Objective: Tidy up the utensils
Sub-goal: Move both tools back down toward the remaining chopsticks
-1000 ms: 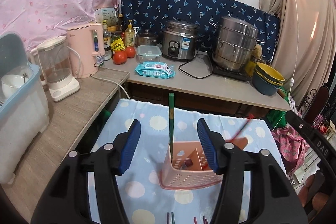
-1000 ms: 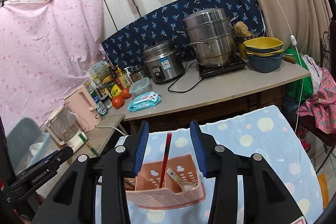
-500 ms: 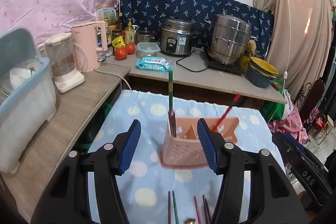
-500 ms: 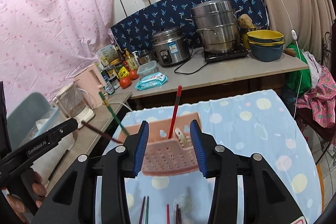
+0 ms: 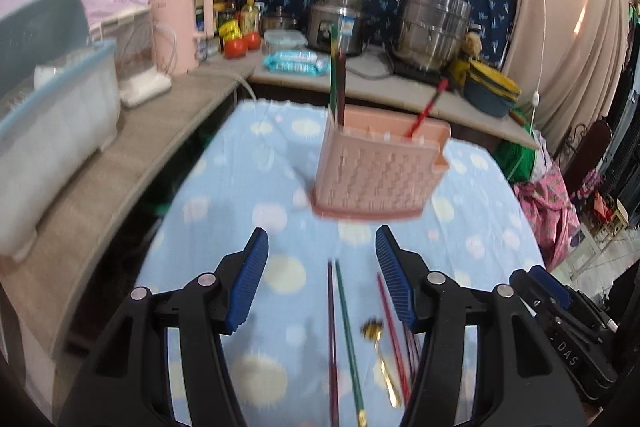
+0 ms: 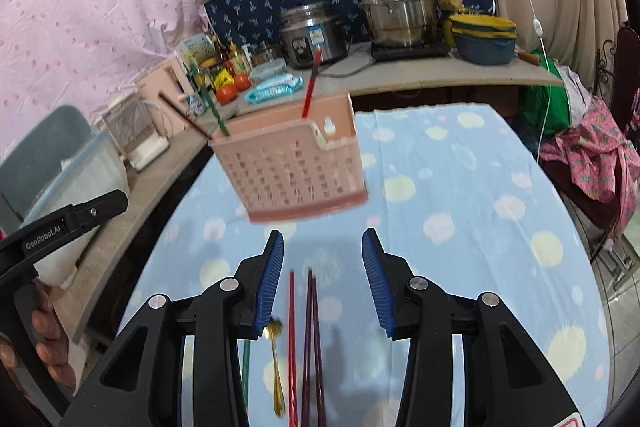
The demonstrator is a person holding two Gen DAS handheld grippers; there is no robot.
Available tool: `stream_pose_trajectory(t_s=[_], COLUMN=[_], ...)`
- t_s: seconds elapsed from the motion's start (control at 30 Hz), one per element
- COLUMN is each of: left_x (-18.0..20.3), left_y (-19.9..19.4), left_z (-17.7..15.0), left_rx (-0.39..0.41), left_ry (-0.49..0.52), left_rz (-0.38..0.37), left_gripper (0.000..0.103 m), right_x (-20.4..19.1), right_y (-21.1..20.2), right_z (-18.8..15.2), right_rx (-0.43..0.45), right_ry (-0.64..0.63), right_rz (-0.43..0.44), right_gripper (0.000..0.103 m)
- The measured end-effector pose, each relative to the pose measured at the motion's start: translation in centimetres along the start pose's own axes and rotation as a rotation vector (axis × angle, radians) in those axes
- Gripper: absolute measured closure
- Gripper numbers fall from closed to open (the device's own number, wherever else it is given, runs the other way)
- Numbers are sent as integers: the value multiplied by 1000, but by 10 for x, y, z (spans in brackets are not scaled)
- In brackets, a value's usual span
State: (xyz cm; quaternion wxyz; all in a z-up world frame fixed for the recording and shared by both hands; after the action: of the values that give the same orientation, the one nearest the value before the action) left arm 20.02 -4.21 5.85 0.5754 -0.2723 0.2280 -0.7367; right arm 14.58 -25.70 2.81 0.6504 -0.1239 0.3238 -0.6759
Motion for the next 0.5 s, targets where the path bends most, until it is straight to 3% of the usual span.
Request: stream_pose_trajectory(t_s=[0.5], left_x=[-16], left_y=[4], left_z=[-119], left_rx=[-188], left_ry=[23], left_rz=[16], left_gripper=[50], right_x=[7], right_y=[-9], right_z=[-124], right_rx=[-218], right_ry=[-35], right_rz=[-53], right_gripper=[62])
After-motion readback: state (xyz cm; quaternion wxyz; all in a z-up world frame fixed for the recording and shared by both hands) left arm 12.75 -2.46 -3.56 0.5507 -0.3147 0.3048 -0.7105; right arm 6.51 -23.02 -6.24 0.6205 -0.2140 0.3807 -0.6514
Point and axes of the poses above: each gripper's, at about its wrist camera, not at the fingertips, and y roughly the way its jaws point, x to its right, z to its top, the point moved 2 cm from there along y, roughly the way its jaws point, and after that the axes turned 1 degree about x, right-handed, at the moved point
